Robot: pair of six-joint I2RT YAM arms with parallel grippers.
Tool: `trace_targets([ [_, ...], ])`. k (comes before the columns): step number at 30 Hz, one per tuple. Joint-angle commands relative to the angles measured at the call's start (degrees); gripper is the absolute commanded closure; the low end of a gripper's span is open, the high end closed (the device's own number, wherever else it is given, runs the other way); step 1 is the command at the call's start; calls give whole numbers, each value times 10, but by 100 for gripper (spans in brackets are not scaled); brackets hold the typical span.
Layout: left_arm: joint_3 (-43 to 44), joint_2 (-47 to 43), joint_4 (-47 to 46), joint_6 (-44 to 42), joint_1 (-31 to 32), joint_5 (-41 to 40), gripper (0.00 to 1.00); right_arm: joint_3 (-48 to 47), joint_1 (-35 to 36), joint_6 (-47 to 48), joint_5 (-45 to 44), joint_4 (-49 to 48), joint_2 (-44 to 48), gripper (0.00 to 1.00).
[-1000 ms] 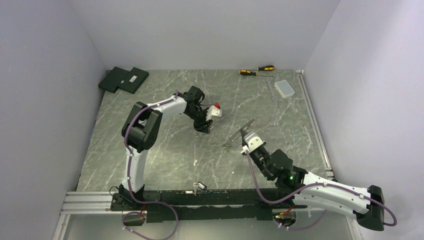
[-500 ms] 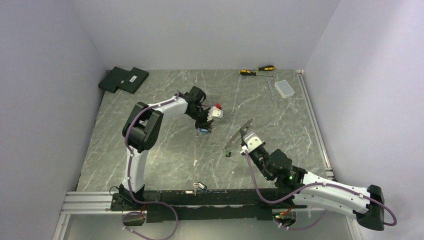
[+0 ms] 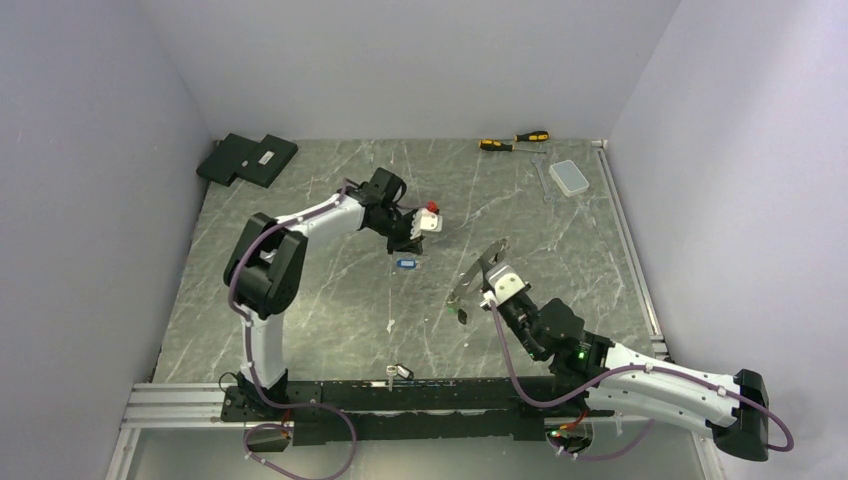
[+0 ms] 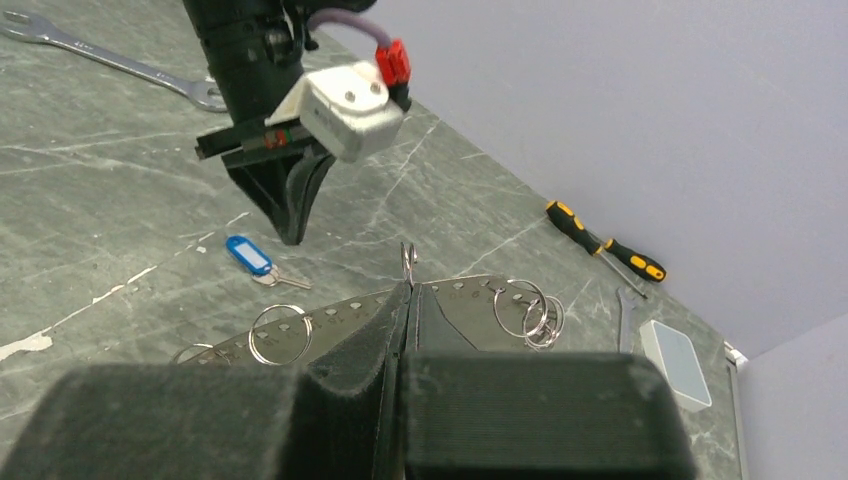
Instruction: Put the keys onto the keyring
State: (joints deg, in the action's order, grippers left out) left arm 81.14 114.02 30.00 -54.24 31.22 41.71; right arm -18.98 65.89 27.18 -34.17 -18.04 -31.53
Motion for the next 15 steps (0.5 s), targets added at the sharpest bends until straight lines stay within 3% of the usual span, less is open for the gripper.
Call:
trace_targets([
  [1, -17, -65, -37, 24, 3, 19, 100, -5, 1, -4, 2, -52, 4, 100],
  [5, -31, -81, -48, 25, 3, 12, 100, -6, 1, -6, 3, -50, 5, 100],
  [10, 3, -44, 21, 0, 9, -32, 55, -7, 1, -10, 7, -48, 5, 100],
  [15, 15, -16, 37, -33, 25, -77, 50, -7, 1, -10, 8, -48, 7, 100],
])
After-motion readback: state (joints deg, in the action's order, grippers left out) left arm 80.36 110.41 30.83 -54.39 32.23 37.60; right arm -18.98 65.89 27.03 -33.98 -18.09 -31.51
